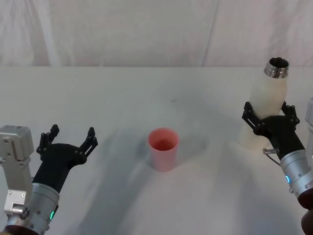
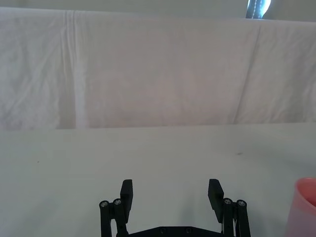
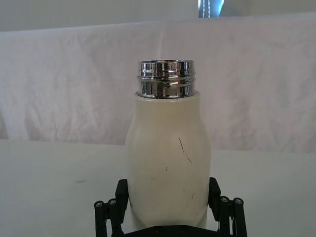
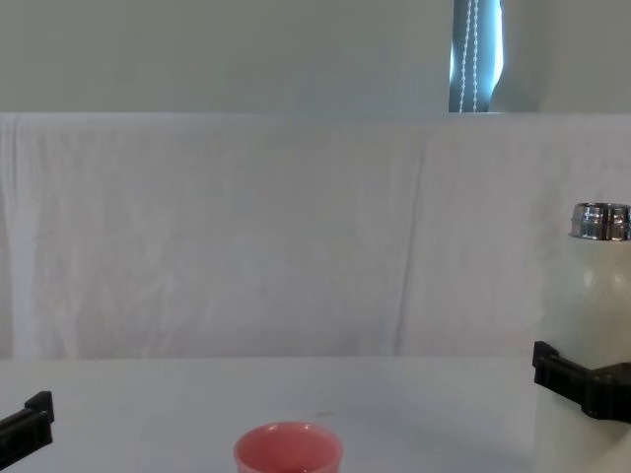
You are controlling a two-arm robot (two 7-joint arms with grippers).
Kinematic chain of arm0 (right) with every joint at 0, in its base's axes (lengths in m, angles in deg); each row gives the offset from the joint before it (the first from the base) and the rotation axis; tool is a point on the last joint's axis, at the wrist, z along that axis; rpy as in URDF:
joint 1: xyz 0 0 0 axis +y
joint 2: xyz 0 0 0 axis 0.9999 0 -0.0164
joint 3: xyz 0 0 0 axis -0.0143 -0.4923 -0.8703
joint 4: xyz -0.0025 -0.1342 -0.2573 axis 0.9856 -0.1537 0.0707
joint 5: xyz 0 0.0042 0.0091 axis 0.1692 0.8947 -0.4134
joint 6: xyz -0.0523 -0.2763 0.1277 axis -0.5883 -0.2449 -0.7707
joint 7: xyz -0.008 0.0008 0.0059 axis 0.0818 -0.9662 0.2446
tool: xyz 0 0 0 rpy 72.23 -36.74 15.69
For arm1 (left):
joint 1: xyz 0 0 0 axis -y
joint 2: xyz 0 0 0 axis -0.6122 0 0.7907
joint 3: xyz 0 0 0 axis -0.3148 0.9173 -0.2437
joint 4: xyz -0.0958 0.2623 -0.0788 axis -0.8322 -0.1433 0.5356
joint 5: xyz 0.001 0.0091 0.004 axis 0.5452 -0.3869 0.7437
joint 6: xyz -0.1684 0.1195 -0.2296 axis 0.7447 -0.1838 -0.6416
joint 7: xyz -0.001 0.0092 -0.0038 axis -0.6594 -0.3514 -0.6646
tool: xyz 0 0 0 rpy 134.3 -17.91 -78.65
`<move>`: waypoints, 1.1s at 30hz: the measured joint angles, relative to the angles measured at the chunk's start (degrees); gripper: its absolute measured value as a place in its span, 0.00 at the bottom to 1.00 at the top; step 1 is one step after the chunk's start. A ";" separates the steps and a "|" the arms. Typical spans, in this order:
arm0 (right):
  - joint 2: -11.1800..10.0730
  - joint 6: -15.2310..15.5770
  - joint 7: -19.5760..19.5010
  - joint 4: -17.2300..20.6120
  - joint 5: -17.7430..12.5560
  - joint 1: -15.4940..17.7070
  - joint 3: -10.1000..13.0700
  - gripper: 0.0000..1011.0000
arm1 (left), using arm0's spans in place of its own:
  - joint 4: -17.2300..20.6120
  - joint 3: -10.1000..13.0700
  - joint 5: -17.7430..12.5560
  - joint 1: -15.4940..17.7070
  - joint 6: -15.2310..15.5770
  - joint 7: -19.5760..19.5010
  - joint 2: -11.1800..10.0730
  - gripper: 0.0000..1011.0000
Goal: Grasp the thermos with one hand and pour water into the cup lid.
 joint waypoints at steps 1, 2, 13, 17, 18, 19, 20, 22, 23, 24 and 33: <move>0.00 0.00 0.00 0.01 0.00 0.00 0.00 0.98 | 0.00 0.00 0.00 0.00 0.00 0.00 0.00 0.99; 0.00 0.00 0.00 0.03 0.00 0.01 0.02 0.97 | 0.00 0.00 0.00 0.00 0.00 0.00 0.00 0.99; 0.00 0.01 -0.04 0.11 -0.03 0.07 0.04 0.94 | 0.00 0.00 0.00 0.00 0.00 0.00 0.00 0.99; 0.00 0.01 -0.04 0.13 -0.03 0.10 0.03 0.94 | 0.00 0.00 0.00 0.00 0.00 0.00 0.00 0.99; 0.00 0.00 -0.04 0.13 -0.04 0.10 0.03 0.94 | 0.00 0.00 0.00 0.00 0.00 0.00 0.00 0.99; -0.01 0.03 -0.05 0.22 -0.04 0.11 0.03 0.94 | 0.00 0.00 0.00 0.00 0.00 0.00 0.00 0.99; -0.08 0.04 -0.03 0.35 -0.04 0.11 0.01 0.94 | 0.00 0.00 0.00 0.00 0.00 0.00 0.00 0.99; -0.31 0.11 0.13 0.81 -0.04 0.08 0.02 0.94 | 0.00 0.00 0.00 0.00 0.00 0.00 0.00 0.99; -0.40 0.13 0.19 0.98 -0.04 0.06 0.03 0.94 | 0.00 0.00 0.00 0.00 0.00 0.00 0.00 0.99; -0.59 0.13 0.30 1.29 0.00 0.00 0.02 0.94 | 0.00 0.00 0.00 0.00 0.00 0.00 0.00 0.99; -2.02 -0.51 0.10 4.34 3.47 0.14 -1.35 0.94 | 0.00 0.00 0.00 0.00 0.00 0.00 0.00 0.99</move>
